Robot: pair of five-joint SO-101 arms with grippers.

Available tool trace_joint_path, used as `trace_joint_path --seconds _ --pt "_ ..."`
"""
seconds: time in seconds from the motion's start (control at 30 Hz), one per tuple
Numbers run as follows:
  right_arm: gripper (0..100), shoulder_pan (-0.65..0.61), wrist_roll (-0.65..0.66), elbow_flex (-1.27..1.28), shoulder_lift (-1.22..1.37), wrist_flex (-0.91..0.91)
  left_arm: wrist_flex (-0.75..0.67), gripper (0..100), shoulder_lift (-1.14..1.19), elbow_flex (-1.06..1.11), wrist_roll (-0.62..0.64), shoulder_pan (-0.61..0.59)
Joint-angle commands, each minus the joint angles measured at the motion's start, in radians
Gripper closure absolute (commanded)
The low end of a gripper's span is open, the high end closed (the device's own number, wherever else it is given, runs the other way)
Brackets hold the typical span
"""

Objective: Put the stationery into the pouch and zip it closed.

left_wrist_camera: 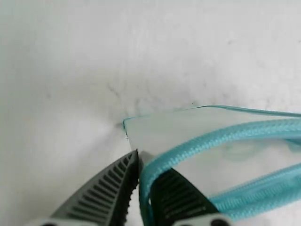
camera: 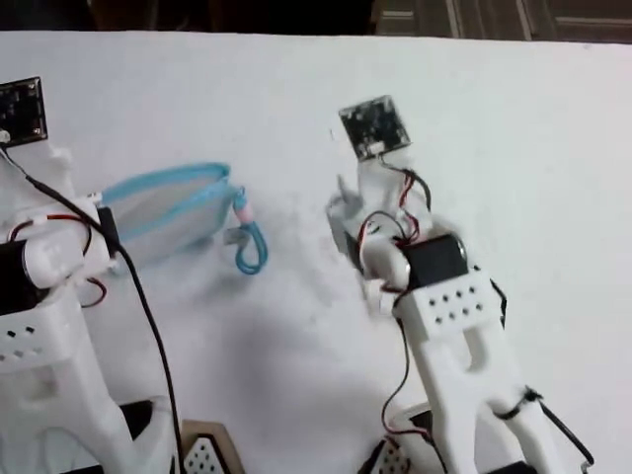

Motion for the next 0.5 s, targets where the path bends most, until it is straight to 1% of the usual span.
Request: trace_joint_path --seconds 0.0,0.13,0.2,0.27,0.33,0.4,0.47 --pt "98.1 -0.077 -0.098 -0.006 -0.061 -0.240 -0.026 98 -0.021 -0.005 -0.008 0.007" --pt "98.1 -0.159 -0.210 -0.006 -0.119 -0.516 -0.025 98 -0.021 -0.005 -0.008 0.007" --pt "98.1 -0.193 -0.222 -0.006 -0.151 -0.671 -0.025 98 -0.021 -0.005 -0.008 0.007" --pt "98.1 -0.229 -0.169 -0.006 -0.173 -0.816 -0.025 98 -0.021 -0.005 -0.008 0.007" --pt "98.1 -0.285 -0.087 -0.008 -0.200 -0.892 -0.025 98 -0.021 -0.005 -0.008 0.007" --pt "98.1 -0.358 -0.021 -0.008 -0.245 -0.906 -0.025 98 -0.021 -0.005 -0.008 0.007" --pt "98.1 -0.446 0.006 -0.002 -0.289 -0.901 -0.025 98 -0.021 -0.005 -0.008 0.007"
